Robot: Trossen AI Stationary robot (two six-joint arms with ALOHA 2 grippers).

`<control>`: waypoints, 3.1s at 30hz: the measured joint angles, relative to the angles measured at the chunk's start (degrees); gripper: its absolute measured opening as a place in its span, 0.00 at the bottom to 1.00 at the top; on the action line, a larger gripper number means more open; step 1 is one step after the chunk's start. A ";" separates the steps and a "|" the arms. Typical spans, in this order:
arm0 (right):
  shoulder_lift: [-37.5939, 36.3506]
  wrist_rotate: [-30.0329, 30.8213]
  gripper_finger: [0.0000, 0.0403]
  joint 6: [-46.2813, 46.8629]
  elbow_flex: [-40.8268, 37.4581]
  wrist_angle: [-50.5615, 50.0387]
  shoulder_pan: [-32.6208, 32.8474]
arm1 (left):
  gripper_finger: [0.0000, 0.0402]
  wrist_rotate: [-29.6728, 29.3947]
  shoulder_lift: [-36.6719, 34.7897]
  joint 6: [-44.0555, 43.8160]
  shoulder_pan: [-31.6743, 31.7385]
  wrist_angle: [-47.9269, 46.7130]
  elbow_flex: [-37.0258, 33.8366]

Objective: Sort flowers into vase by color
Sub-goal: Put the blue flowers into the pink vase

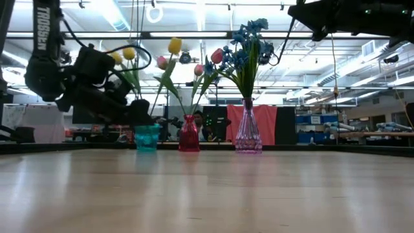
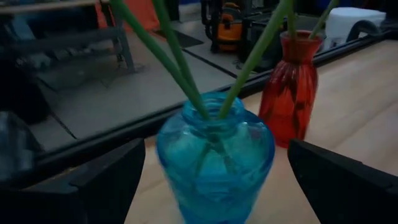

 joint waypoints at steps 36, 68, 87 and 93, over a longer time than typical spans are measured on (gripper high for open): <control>0.01 -0.36 0.09 0.08 0.00 0.10 0.01 | 1.00 -0.13 19.80 6.11 -25.59 -0.75 28.57; 0.00 -3.40 0.09 -5.85 0.00 -2.10 0.04 | 0.92 6.33 41.15 1.69 -16.13 -10.88 58.08; -3.13 -8.18 0.09 3.11 0.01 -14.39 0.07 | 0.74 24.47 38.19 5.74 -20.67 -13.10 54.44; 2.00 -10.85 0.09 3.18 0.02 -7.79 3.49 | 0.73 27.63 33.55 5.35 -21.33 -13.61 48.73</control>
